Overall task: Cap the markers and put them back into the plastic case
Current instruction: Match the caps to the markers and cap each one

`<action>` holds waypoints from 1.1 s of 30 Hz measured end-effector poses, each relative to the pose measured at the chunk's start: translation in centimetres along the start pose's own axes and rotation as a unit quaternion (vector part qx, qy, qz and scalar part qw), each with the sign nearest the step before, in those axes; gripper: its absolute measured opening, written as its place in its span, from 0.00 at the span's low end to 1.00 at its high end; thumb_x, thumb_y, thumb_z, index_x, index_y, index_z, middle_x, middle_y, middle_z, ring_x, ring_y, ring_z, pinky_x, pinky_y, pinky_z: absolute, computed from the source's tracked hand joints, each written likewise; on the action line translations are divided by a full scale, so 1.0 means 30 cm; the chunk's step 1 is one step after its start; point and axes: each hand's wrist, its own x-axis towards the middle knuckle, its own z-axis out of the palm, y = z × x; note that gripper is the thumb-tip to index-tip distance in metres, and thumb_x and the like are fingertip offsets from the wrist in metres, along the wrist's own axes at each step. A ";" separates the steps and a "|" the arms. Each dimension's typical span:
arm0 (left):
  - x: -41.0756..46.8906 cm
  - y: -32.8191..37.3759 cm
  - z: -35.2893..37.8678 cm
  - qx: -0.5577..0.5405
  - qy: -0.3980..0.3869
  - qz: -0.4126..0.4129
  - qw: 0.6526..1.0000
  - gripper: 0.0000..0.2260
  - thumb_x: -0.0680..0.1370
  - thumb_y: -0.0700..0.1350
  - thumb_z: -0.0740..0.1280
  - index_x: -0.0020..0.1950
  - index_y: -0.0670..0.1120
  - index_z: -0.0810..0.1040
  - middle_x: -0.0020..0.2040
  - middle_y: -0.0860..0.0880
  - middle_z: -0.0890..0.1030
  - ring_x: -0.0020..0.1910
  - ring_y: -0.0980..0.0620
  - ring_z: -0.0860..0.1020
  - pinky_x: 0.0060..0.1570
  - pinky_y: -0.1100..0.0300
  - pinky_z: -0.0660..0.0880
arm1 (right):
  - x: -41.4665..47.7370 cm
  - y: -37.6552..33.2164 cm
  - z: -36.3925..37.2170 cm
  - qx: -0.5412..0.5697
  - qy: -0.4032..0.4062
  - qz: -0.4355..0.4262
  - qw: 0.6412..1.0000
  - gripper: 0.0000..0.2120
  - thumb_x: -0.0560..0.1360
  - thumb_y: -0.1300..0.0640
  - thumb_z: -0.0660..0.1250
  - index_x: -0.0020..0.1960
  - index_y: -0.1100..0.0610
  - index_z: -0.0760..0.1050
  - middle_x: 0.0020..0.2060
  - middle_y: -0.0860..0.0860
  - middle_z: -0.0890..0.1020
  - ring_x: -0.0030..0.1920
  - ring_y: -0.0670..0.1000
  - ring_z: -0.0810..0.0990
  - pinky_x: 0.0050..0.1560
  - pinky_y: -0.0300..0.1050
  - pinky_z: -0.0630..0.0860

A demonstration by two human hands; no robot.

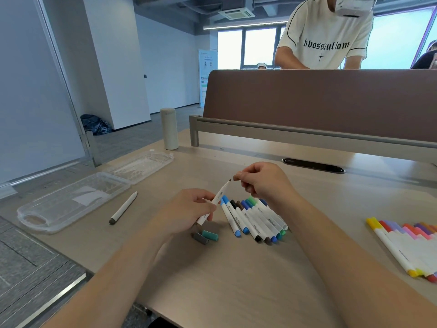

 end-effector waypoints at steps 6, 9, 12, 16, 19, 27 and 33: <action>-0.005 0.005 0.003 0.017 -0.004 0.008 1.000 0.09 0.79 0.46 0.66 0.57 0.54 0.81 0.38 0.50 0.83 0.37 0.53 0.77 0.37 0.62 0.76 | -0.006 -0.005 0.001 -0.008 -0.013 -0.006 1.000 0.07 0.78 0.57 0.68 0.43 0.53 0.82 0.38 0.52 0.82 0.37 0.48 0.75 0.37 0.39 0.75; -0.007 0.010 0.005 0.034 0.005 0.019 0.999 0.09 0.79 0.47 0.66 0.56 0.53 0.83 0.37 0.51 0.82 0.37 0.54 0.76 0.38 0.61 0.74 | -0.016 -0.011 0.010 -0.037 -0.038 -0.014 0.999 0.08 0.79 0.56 0.66 0.47 0.55 0.84 0.40 0.52 0.83 0.38 0.48 0.75 0.37 0.38 0.73; -0.013 0.018 0.005 0.058 0.016 0.035 0.998 0.08 0.80 0.48 0.65 0.51 0.52 0.85 0.39 0.49 0.82 0.37 0.54 0.74 0.41 0.61 0.73 | -0.025 -0.015 0.025 -0.025 -0.044 -0.021 0.998 0.09 0.81 0.57 0.63 0.51 0.57 0.82 0.39 0.50 0.82 0.37 0.46 0.75 0.35 0.36 0.72; -0.018 0.039 0.003 0.070 0.022 0.039 0.997 0.10 0.81 0.47 0.64 0.50 0.48 0.85 0.38 0.49 0.82 0.37 0.54 0.75 0.36 0.65 0.73 | -0.021 -0.005 0.043 0.013 -0.006 -0.030 0.999 0.04 0.80 0.58 0.66 0.49 0.59 0.77 0.35 0.50 0.83 0.32 0.45 0.77 0.32 0.35 0.73; -0.012 0.058 0.002 0.071 0.030 0.036 0.996 0.10 0.80 0.45 0.65 0.47 0.44 0.86 0.37 0.50 0.82 0.37 0.52 0.75 0.36 0.62 0.73 | -0.018 0.009 0.059 -0.007 0.010 -0.042 0.999 0.04 0.79 0.58 0.66 0.48 0.59 0.76 0.36 0.50 0.83 0.32 0.45 0.78 0.34 0.37 0.77; 0.007 0.052 0.035 -0.028 0.038 -0.048 0.998 0.05 0.78 0.42 0.68 0.47 0.42 0.82 0.32 0.47 0.83 0.26 0.55 0.74 0.29 0.62 0.71 | -0.026 0.028 0.084 -0.012 -0.057 -0.016 0.998 0.10 0.80 0.60 0.64 0.61 0.53 0.77 0.50 0.53 0.83 0.40 0.47 0.77 0.45 0.43 0.79; 0.045 0.068 0.046 -0.003 0.044 -0.109 0.993 0.06 0.75 0.40 0.70 0.41 0.37 0.79 0.27 0.44 0.77 0.25 0.50 0.72 0.26 0.61 0.69 | -0.020 0.030 0.092 -0.051 -0.020 -0.010 0.998 0.11 0.80 0.61 0.61 0.57 0.57 0.80 0.43 0.50 0.82 0.39 0.47 0.78 0.48 0.47 0.79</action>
